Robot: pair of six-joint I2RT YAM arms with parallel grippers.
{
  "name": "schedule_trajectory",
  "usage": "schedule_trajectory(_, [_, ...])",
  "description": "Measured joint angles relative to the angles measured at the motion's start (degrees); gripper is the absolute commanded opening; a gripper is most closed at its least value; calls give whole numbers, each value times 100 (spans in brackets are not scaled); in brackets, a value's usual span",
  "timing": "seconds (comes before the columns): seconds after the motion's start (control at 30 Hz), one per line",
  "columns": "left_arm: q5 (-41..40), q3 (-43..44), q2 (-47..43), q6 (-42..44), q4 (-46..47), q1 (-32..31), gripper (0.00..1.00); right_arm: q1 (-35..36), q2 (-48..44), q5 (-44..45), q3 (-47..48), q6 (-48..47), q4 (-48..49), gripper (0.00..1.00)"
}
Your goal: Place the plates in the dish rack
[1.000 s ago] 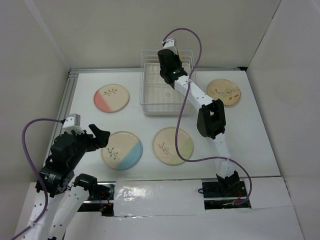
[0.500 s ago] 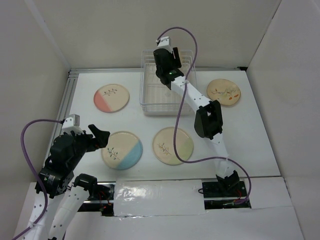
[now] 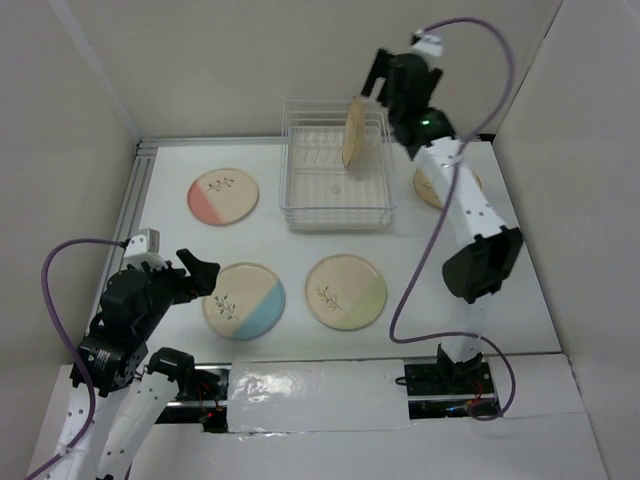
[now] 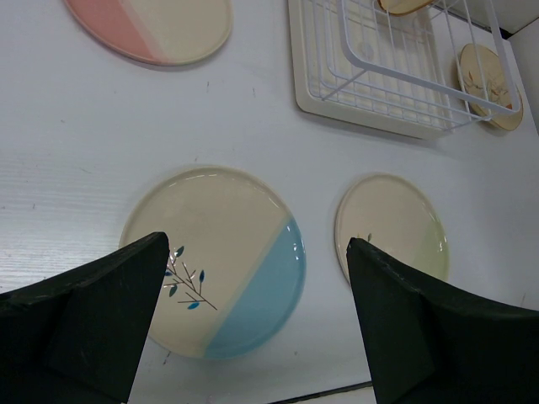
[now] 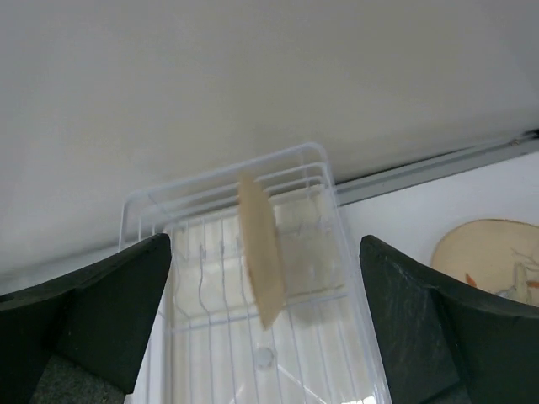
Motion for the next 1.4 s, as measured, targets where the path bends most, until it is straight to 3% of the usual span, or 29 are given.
schedule_trajectory(0.13, [2,0,-4,0,0,0,100,-1167,-1373,-549,-1008,1209,-17,99])
schedule_trajectory(0.3, [28,0,-4,2,2,0,100,-2417,-2863,-1412,-3180,2273,227,99])
schedule_trajectory(0.47, [61,-2,-7,0,2,0,100,-3475,-3591,-2603,-5108,2962,496,98])
schedule_trajectory(0.73, [63,-7,-7,0,2,0,100,-4247,-3585,-3530,-6205,3362,940,92])
schedule_trajectory(0.97, [63,-76,-17,2,20,0,100,-4631,-2876,-4002,-6408,3346,1449,91])
schedule_trajectory(1.4, [66,-76,-96,2,42,-48,100,-4708,-1510,-4207,-6535,3261,1963,90])
